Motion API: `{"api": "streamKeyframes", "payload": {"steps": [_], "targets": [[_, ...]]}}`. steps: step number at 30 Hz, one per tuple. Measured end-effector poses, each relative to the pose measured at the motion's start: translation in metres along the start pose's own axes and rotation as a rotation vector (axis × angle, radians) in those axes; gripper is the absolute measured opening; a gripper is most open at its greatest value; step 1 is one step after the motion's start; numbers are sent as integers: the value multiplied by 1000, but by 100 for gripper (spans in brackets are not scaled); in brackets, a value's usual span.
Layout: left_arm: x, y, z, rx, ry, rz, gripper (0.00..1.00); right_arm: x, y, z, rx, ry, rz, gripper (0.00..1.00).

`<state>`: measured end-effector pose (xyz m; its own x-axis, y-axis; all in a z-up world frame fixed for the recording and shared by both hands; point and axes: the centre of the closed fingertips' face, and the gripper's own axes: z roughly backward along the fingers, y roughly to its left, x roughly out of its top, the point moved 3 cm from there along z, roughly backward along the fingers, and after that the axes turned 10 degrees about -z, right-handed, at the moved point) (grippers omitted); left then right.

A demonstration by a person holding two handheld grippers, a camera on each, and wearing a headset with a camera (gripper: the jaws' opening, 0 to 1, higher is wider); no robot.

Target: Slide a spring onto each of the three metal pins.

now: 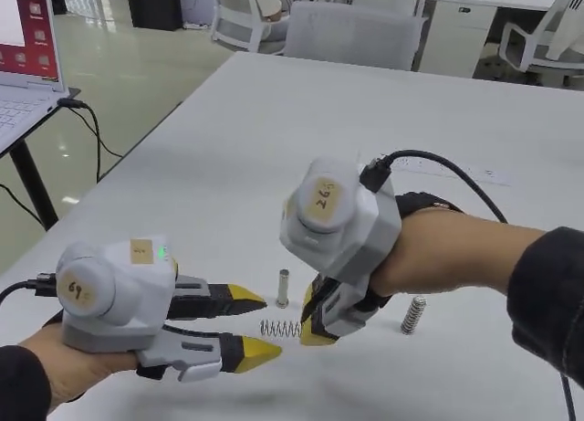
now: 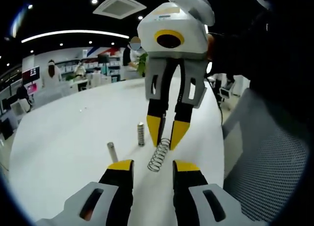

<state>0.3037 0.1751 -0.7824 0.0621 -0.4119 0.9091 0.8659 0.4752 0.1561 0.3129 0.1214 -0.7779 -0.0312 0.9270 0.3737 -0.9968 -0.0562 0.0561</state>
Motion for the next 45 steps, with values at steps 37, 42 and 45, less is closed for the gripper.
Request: {"api": "streamKeyframes", "payload": {"steps": [37,42,45], "targets": [[8,-13,0,-86,-39,5,4,-5,9,5,12,8,61,13],[10,-14,0,-93,-51,10,4,-8,8,2,15,2,45,14],[13,-14,0,-93,-65,14,4,-10,9,-1,23,4,41,14]]}}
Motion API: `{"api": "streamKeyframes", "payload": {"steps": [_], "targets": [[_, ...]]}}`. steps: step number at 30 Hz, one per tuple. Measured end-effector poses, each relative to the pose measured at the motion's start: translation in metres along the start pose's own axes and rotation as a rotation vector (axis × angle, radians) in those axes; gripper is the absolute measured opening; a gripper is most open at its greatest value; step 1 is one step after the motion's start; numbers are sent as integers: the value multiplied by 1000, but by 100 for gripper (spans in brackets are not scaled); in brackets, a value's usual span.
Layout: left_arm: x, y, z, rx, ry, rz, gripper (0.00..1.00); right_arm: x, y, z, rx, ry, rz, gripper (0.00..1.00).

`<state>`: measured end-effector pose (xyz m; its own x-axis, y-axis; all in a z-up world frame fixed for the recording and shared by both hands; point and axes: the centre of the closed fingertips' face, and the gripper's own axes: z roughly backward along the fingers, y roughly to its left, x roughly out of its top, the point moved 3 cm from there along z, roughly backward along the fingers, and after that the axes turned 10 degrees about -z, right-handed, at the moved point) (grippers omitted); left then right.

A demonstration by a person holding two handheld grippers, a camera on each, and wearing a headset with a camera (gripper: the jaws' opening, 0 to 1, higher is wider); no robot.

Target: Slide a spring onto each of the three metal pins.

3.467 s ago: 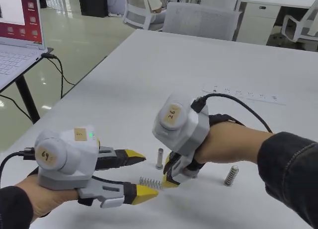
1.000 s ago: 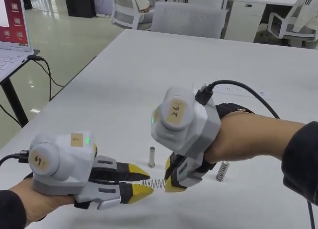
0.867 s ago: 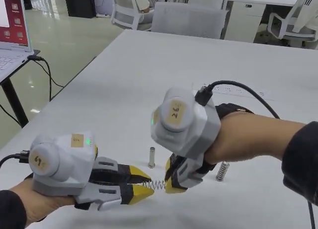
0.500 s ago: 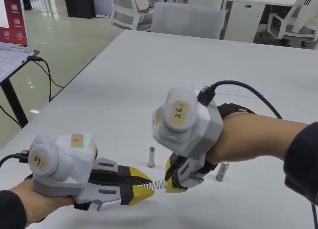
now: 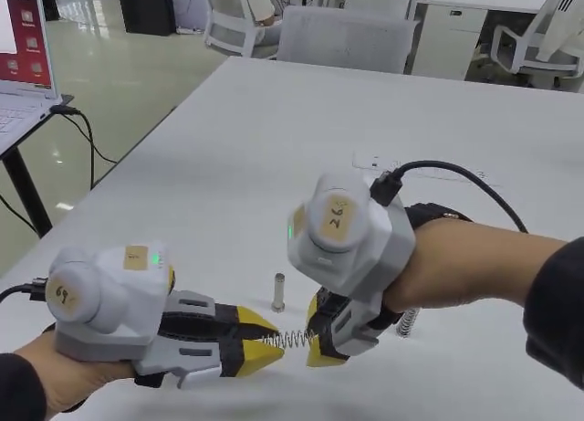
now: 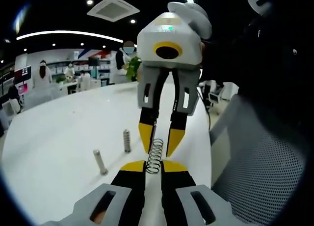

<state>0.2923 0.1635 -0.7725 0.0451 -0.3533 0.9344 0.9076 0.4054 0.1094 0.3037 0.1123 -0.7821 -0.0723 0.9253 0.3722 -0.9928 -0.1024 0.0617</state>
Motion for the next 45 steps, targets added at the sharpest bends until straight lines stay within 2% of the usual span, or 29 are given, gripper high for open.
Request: {"api": "streamKeyframes", "payload": {"steps": [7,14,19,37,45], "targets": [[3,-1,0,-4,-21,8,4,2,1,0,1,-8,-2,11],[3,0,0,0,-21,6,4,5,0,6,-15,-19,-3,8],[-1,0,-2,-2,7,-8,3,12,0,14,-20,-40,-17,8],[0,1,-2,6,-1,-6,3,33,5,22,-36,-83,20,8],[1,1,-3,5,-7,-9,3,43,8,25,-18,-108,18,8]]}}
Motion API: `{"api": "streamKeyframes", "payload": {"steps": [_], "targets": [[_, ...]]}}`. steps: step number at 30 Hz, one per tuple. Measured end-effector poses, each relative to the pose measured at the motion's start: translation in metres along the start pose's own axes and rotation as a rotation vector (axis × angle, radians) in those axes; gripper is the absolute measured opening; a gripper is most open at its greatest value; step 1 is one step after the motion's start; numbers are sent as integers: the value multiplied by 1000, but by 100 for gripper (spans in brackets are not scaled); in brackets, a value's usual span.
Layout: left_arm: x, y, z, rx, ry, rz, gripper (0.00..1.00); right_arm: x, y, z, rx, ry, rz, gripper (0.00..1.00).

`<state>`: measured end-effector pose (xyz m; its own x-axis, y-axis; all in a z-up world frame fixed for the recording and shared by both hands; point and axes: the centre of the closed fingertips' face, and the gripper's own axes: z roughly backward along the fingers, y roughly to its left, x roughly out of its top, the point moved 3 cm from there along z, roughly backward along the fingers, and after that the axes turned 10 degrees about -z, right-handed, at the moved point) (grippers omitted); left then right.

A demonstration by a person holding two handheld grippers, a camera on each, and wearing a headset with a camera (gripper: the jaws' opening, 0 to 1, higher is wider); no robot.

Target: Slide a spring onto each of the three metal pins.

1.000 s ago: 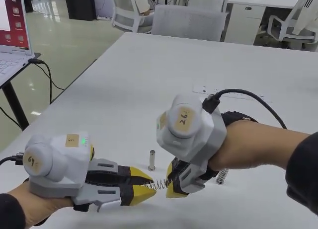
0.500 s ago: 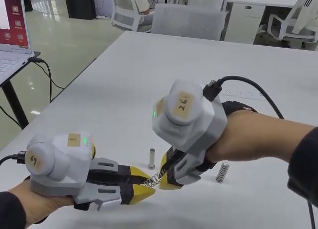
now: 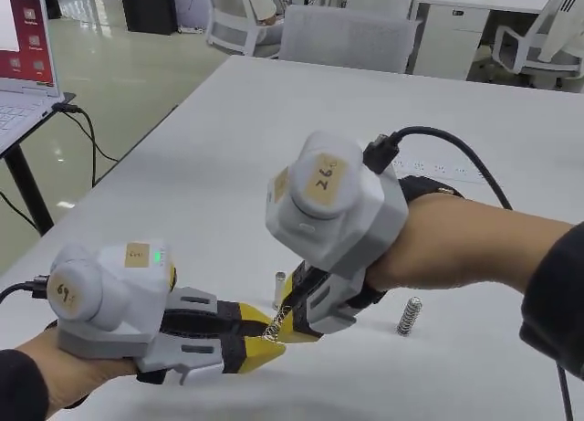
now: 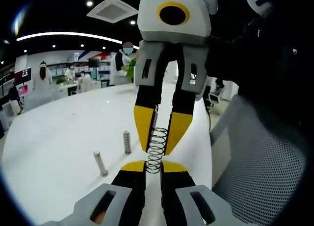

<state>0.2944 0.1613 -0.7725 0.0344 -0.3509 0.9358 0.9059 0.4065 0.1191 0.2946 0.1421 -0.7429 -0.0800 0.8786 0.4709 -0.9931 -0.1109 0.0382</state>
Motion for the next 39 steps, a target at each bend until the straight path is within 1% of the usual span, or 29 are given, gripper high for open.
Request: {"api": "streamKeyframes", "payload": {"steps": [8,19,25,29,32,36,39], "targets": [[0,1,0,4,-2,-1,3,4,1,-2,-4,9,18,8],[0,3,1,17,-3,4,4,5,-2,-2,-5,17,18,8],[-1,6,4,33,-6,9,5,2,-6,-2,-17,37,24,8],[-1,7,5,42,-5,11,9,1,-8,0,-24,40,23,8],[-2,10,7,62,0,8,15,1,-10,1,-30,43,22,8],[-3,12,9,79,3,14,20,-1,-11,2,-36,47,21,8],[-4,14,10,91,5,14,25,-3,-13,3,-40,51,19,8]]}}
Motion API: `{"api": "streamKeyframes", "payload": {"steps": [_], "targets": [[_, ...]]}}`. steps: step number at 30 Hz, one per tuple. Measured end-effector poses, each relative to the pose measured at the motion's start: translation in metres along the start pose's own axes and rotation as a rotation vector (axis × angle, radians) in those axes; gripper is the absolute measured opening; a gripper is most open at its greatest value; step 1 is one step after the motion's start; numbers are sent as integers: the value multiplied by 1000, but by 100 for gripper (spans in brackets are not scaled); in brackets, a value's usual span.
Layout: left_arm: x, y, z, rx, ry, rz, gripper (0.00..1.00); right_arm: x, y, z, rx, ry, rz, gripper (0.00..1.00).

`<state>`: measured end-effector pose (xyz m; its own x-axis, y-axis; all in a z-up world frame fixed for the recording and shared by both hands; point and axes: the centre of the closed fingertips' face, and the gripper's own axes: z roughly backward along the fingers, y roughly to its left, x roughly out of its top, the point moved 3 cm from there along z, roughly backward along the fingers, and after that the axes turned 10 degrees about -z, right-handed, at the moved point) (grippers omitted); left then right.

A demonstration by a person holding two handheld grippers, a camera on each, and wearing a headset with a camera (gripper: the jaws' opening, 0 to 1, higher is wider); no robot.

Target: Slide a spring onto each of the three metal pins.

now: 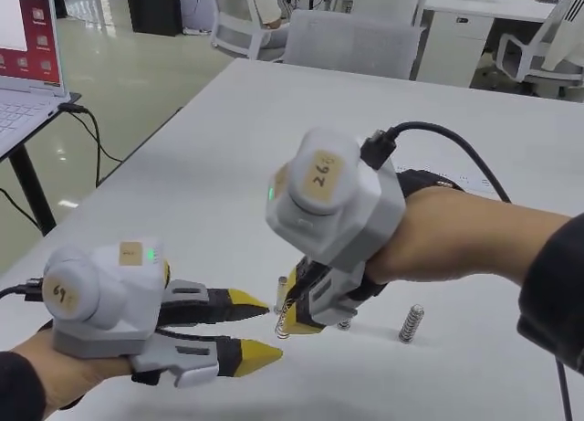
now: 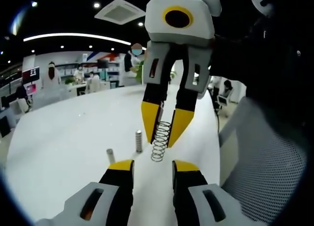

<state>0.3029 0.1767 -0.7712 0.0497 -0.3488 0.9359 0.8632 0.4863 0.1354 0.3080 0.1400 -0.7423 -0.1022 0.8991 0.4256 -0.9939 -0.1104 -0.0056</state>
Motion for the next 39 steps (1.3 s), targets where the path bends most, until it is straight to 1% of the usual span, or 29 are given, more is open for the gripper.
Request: {"api": "streamKeyframes", "payload": {"steps": [6,10,13,16,21,24,32,39], "targets": [[-3,3,3,25,3,18,37,-3,-4,2,-8,1,-11,8],[-4,4,4,39,2,22,40,-4,-5,2,-10,5,-14,8],[-4,6,5,51,0,27,45,-3,-7,3,-14,2,-15,8],[-4,6,6,58,-4,31,47,-3,-10,5,-21,-3,-20,8],[-6,8,6,73,-1,30,51,-3,-16,8,-35,-5,-27,8],[-7,8,6,81,5,30,55,-3,-23,10,-44,-5,-33,8],[-10,8,7,88,7,35,57,1,-38,12,-62,0,-39,8],[-12,7,7,88,9,37,57,5,-53,9,-84,17,-33,8]]}}
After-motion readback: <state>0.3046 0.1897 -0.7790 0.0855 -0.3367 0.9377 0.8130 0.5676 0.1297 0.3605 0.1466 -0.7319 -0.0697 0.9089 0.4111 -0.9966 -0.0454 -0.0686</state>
